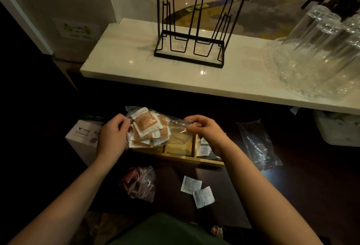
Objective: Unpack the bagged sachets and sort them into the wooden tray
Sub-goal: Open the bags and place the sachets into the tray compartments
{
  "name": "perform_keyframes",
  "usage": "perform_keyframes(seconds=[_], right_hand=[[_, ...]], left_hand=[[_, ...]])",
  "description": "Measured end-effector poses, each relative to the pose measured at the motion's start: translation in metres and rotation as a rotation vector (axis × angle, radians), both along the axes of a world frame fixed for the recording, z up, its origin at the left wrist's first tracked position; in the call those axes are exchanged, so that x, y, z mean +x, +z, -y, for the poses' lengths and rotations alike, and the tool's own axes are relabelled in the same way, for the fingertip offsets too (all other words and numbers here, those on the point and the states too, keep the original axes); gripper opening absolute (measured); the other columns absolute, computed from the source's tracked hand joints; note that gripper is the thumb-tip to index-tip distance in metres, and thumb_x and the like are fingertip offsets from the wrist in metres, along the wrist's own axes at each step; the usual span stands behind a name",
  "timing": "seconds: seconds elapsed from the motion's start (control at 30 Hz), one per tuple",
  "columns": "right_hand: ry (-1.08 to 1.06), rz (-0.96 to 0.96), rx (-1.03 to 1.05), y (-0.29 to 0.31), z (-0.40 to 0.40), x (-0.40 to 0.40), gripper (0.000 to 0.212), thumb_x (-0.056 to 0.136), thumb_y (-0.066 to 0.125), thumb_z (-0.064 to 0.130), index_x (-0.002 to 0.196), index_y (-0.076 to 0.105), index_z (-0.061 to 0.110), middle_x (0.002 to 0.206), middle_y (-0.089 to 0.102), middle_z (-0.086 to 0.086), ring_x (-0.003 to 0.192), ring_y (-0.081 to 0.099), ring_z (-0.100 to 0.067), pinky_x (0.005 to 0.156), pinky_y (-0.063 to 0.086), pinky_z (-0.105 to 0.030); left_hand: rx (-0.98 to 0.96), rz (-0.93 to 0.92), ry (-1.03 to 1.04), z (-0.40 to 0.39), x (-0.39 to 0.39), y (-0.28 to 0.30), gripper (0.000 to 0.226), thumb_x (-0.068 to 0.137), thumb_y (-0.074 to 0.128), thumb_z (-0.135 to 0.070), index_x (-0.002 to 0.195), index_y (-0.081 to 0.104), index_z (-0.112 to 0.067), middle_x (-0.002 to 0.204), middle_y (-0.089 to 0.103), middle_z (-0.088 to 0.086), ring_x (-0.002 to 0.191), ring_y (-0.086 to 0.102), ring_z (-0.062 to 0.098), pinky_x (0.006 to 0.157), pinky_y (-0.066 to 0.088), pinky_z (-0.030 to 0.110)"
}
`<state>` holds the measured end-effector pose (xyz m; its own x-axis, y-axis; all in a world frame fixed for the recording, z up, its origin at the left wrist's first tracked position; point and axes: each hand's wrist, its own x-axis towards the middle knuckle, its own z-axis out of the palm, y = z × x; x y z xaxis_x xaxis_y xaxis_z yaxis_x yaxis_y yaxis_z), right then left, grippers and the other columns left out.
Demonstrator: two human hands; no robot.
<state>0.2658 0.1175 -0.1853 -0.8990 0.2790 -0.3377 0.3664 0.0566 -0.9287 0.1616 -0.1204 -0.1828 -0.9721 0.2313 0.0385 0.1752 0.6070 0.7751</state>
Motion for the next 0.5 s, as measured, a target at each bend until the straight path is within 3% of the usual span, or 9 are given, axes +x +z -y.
perform_keyframes(seconds=[0.07,0.23,0.33,0.5], right_hand=[[-0.04,0.009,-0.012,-0.007,0.0,-0.001,0.023,0.09,0.059,0.008,0.112,0.064,0.008,0.08,0.066,0.002,0.063,0.06,0.009,0.055,0.04,-0.006],[-0.193,-0.001,-0.065,-0.02,0.0,-0.006,0.02,0.091,0.054,0.002,0.109,0.063,0.0,0.079,0.062,-0.002,0.051,0.056,0.009,0.047,0.038,-0.006],[-0.189,-0.004,-0.065,-0.027,0.001,-0.006,0.019,0.092,0.053,0.003,0.108,0.063,0.003,0.076,0.063,-0.002,0.056,0.057,0.006,0.05,0.039,-0.009],[-0.175,0.007,-0.055,-0.036,0.007,-0.006,0.02,0.095,0.051,0.005,0.11,0.063,0.003,0.071,0.064,0.001,0.063,0.058,-0.001,0.05,0.039,-0.008]], left_hand=[[-0.043,-0.056,-0.018,-0.002,-0.001,0.003,0.024,0.096,0.048,-0.02,0.076,0.055,-0.008,0.067,0.057,0.0,0.06,0.052,0.015,0.051,0.034,0.031],[-0.039,-0.123,-0.037,-0.005,-0.003,0.011,0.024,0.095,0.048,-0.02,0.074,0.052,-0.011,0.065,0.055,0.006,0.059,0.053,0.023,0.052,0.038,0.036],[-0.059,-0.186,-0.059,-0.008,-0.002,0.018,0.024,0.095,0.049,-0.019,0.073,0.052,-0.012,0.071,0.057,0.003,0.065,0.053,0.018,0.052,0.035,0.028],[-0.084,-0.309,-0.068,-0.01,0.002,0.028,0.028,0.094,0.052,-0.025,0.069,0.051,-0.011,0.064,0.053,0.002,0.059,0.05,0.017,0.048,0.033,0.031]])
